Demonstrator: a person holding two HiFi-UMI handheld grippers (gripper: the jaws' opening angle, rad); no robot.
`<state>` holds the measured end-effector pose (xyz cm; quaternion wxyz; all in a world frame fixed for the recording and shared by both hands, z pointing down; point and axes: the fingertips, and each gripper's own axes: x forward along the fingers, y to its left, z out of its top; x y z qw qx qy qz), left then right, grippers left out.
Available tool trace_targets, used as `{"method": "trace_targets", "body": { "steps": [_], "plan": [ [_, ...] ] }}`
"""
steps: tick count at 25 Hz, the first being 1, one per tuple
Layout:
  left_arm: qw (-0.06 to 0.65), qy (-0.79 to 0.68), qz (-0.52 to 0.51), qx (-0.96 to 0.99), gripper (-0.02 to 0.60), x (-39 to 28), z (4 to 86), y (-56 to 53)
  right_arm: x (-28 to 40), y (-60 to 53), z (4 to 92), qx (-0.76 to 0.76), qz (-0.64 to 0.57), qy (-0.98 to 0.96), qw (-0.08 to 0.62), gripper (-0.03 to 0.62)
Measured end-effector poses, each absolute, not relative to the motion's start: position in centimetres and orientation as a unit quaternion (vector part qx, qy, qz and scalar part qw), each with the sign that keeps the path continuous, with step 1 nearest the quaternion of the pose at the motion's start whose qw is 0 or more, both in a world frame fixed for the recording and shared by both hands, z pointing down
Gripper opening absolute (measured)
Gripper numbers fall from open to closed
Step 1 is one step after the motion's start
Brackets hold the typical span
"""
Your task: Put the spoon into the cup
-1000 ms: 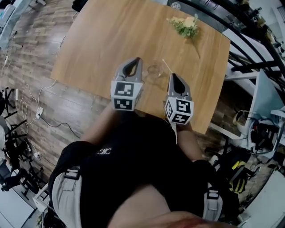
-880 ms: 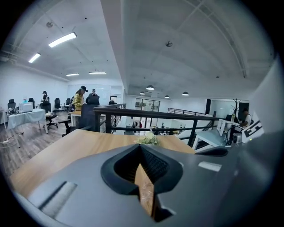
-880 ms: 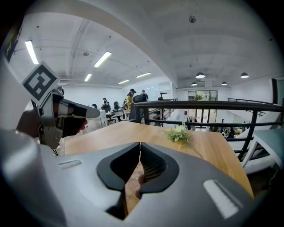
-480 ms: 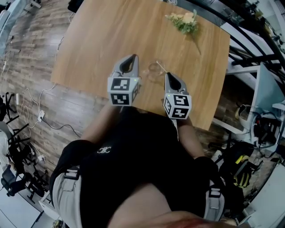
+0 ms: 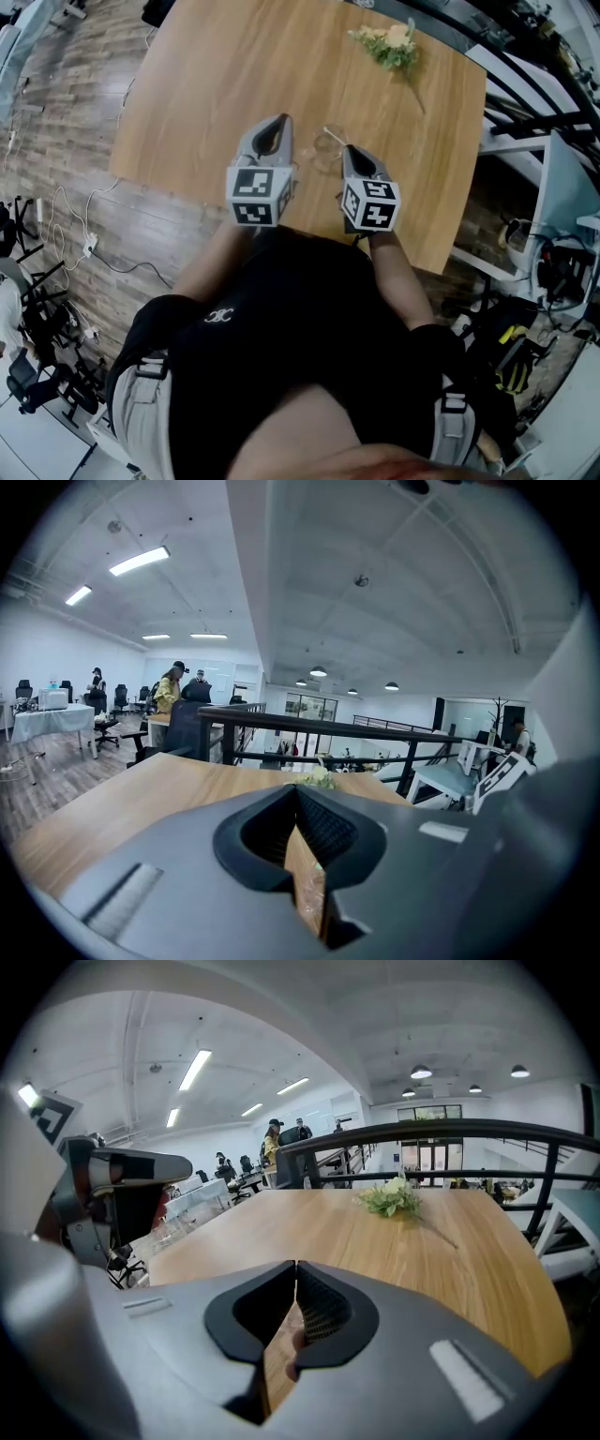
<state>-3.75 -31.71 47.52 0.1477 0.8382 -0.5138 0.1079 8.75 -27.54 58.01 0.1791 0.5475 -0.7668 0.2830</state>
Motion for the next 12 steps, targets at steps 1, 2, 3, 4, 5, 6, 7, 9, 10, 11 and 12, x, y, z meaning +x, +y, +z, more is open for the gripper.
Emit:
{"method": "trace_targets", "body": {
  "steps": [1, 2, 3, 4, 5, 6, 7, 9, 10, 11, 12],
  "plan": [
    [0.143, -0.516, 0.103, 0.839, 0.011, -3.9, 47.3, -31.8, 8.8, -27.6, 58.5, 0.548, 0.294, -0.762, 0.181, 0.011],
    [0.137, -0.517, 0.100, 0.839, 0.011, -3.9, 47.2, -31.9, 9.0, -27.7, 58.9, 0.549, 0.305, -0.756, 0.183, 0.011],
    [0.133, -0.517, 0.100, 0.840, 0.011, -3.9, 47.2, -31.9, 9.0, -27.7, 59.4, 0.549, 0.317, -0.752, 0.184, 0.011],
    [0.131, -0.516, 0.101, 0.840, 0.011, -3.9, 47.2, -31.8, 9.1, -27.6, 59.8, 0.547, 0.328, -0.748, 0.184, 0.011],
    [0.131, -0.515, 0.102, 0.841, 0.011, -4.0, 47.3, -31.7, 9.1, -27.5, 60.1, 0.545, 0.337, -0.745, 0.182, 0.011],
    [0.131, -0.515, 0.103, 0.841, 0.011, -4.0, 47.4, -31.7, 9.0, -27.4, 60.3, 0.544, 0.345, -0.744, 0.179, 0.011],
    [0.132, -0.514, 0.104, 0.841, 0.011, -4.1, 47.5, -31.7, 9.0, -27.5, 60.4, 0.543, 0.350, -0.743, 0.176, 0.011],
    [0.132, -0.514, 0.103, 0.841, 0.011, -4.2, 47.4, -31.8, 8.8, -27.7, 60.6, 0.544, 0.354, -0.740, 0.175, 0.011],
    [0.131, -0.514, 0.102, 0.842, 0.011, -4.2, 47.3, -31.8, 8.8, -27.8, 60.8, 0.544, 0.355, -0.739, 0.177, 0.011],
    [0.130, -0.514, 0.101, 0.842, 0.011, -4.1, 47.2, -31.8, 8.7, -27.8, 60.9, 0.544, 0.356, -0.739, 0.178, 0.011],
    [0.129, -0.515, 0.099, 0.842, 0.011, -4.1, 47.1, -31.8, 8.7, -27.8, 61.1, 0.543, 0.358, -0.738, 0.178, 0.011]
  ]
}}
